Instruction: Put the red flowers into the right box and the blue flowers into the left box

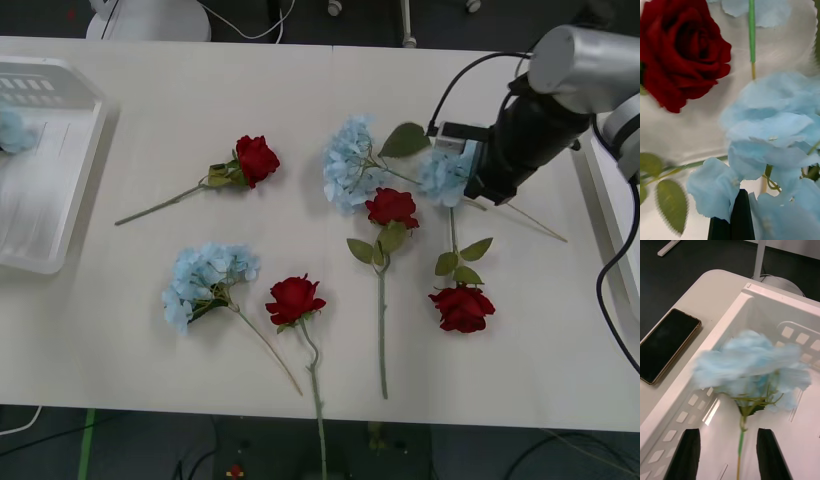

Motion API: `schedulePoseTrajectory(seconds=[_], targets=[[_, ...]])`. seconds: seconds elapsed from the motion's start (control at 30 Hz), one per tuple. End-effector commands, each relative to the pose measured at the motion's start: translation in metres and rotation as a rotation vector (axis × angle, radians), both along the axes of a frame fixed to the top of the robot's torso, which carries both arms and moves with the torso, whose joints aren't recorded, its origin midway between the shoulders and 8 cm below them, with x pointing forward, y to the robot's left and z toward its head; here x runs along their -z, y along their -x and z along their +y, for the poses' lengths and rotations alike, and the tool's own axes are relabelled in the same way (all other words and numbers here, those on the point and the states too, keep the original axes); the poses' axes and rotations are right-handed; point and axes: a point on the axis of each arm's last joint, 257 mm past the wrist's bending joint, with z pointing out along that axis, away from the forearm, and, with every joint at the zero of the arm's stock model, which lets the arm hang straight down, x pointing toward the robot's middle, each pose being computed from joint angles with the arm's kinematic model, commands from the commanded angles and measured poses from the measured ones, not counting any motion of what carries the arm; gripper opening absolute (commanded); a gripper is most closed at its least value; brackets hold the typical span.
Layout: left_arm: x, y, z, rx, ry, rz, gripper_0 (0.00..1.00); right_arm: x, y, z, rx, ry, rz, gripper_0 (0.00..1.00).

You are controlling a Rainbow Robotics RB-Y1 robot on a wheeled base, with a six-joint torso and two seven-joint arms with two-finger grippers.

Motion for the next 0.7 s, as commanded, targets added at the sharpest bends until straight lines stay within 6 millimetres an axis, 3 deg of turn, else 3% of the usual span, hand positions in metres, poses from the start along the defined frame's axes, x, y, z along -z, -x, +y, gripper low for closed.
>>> schedulePoseTrajectory(seconds=[0.03,0.17,0.33,0.37,0.4,0.43,0.47,0.5,0.57,0.6,0.63,0.7], targets=[[-0.046,-0.007,-0.001,0.065,-0.053,-0.03,0.76,-0.063,0.006,-0.045,0.076,-0.124,0.018,0.0],[-0.058,-0.018,-0.058,0.242,0.027,-0.04,0.76,-0.046,0.03,-0.07,0.172,-0.19,0.127,0.0],[-0.06,-0.015,-0.119,0.456,0.02,0.014,0.76,-0.026,0.03,-0.087,0.226,-0.182,0.117,0.0],[-0.058,-0.014,-0.134,0.508,0.005,0.037,0.76,-0.024,0.027,-0.088,0.223,-0.175,0.101,0.09],[-0.055,-0.012,-0.149,0.562,-0.01,0.06,0.77,-0.023,0.026,-0.091,0.219,-0.167,0.085,0.25],[-0.054,-0.011,-0.158,0.591,-0.018,0.07,0.83,-0.022,0.024,-0.091,0.216,-0.164,0.076,0.32],[-0.049,-0.01,-0.174,0.641,-0.033,0.093,0.97,-0.021,0.021,-0.092,0.208,-0.155,0.053,0.48],[-0.047,-0.01,-0.192,0.693,-0.05,0.106,1.0,-0.022,0.018,-0.094,0.199,-0.145,0.028,0.63],[-0.043,-0.012,-0.222,0.772,-0.089,0.115,1.0,-0.023,0.014,-0.095,0.178,-0.131,-0.011,0.77],[-0.04,-0.012,-0.232,0.796,-0.097,0.119,1.0,-0.023,0.014,-0.095,0.17,-0.127,-0.02,0.8],[-0.036,-0.013,-0.258,0.849,-0.115,0.125,1.0,-0.025,0.013,-0.096,0.151,-0.112,-0.044,0.86],[-0.031,-0.013,-0.288,0.908,-0.133,0.133,1.0,-0.03,0.014,-0.099,0.127,-0.09,-0.071,0.91]])
